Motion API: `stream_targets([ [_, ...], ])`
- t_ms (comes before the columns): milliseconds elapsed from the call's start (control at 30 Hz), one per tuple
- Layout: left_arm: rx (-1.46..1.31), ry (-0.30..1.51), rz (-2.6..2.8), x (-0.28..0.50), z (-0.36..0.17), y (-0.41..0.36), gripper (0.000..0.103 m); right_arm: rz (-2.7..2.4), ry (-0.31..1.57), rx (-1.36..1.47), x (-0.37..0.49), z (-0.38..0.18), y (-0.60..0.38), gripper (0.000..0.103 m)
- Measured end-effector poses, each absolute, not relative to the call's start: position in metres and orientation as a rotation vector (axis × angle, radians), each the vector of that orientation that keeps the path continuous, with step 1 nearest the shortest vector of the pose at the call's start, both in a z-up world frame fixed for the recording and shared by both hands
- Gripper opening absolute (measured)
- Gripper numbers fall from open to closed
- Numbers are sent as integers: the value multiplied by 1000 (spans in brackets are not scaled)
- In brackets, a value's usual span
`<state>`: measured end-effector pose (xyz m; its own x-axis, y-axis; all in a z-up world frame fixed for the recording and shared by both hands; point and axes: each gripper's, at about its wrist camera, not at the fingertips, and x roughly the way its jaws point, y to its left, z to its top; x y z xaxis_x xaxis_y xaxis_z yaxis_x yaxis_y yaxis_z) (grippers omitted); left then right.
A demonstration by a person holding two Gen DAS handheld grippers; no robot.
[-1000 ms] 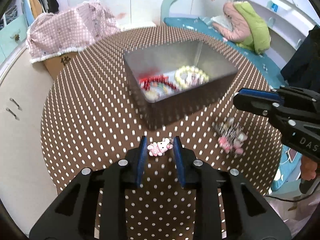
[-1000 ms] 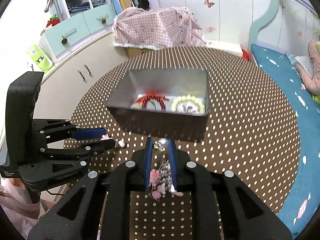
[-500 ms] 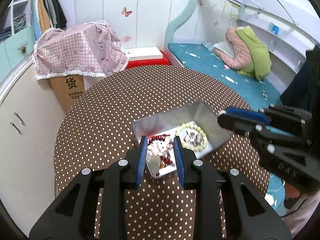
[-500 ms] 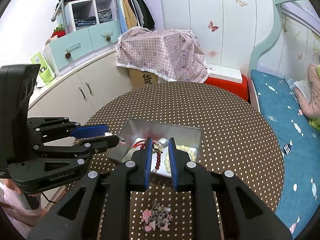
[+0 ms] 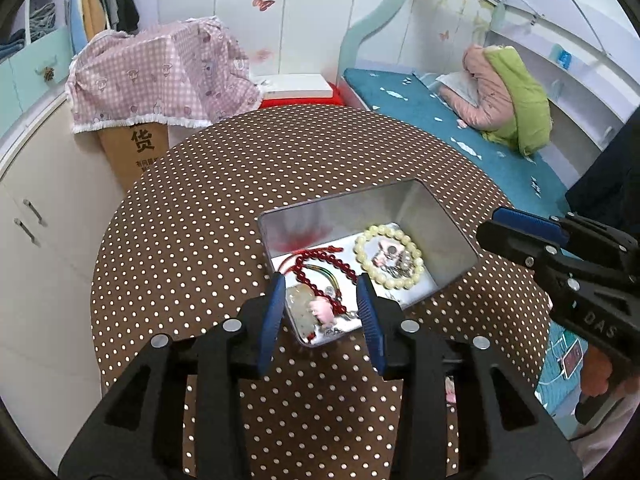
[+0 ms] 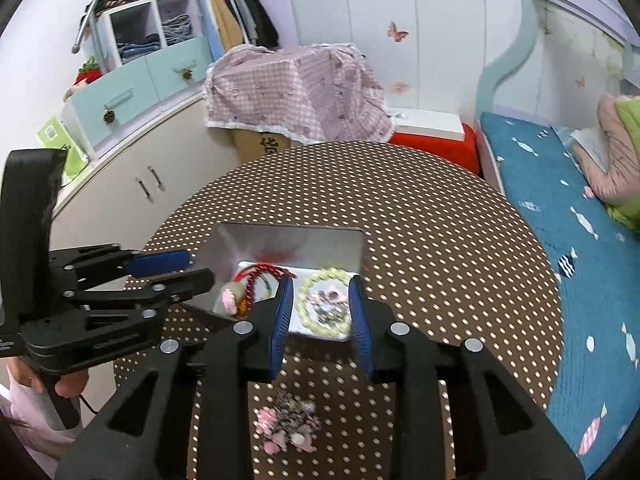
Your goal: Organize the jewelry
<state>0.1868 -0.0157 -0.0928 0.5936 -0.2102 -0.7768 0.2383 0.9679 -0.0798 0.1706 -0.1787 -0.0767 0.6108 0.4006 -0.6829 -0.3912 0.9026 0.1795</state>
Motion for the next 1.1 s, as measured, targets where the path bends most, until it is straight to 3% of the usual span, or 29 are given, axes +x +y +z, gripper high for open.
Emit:
stream_targets([
  [167,49,903,-285,167,-97,-25,38,442,794,19,157,-82,-191,28],
  [333,67,906,-325,143,-102,-38,45,434,820,22,144,-92,-200,28],
  [633,65,982,-342,116,-128,-40,46,540,893,27,107,-116,-192,28],
  [767,47,1028,-328,107,-143,-31,46,597,935,9,95,-126,-176,21],
  [1100,41,1068,-347,99,-159,-28,46,528,994,-80,97,-153,-156,15],
])
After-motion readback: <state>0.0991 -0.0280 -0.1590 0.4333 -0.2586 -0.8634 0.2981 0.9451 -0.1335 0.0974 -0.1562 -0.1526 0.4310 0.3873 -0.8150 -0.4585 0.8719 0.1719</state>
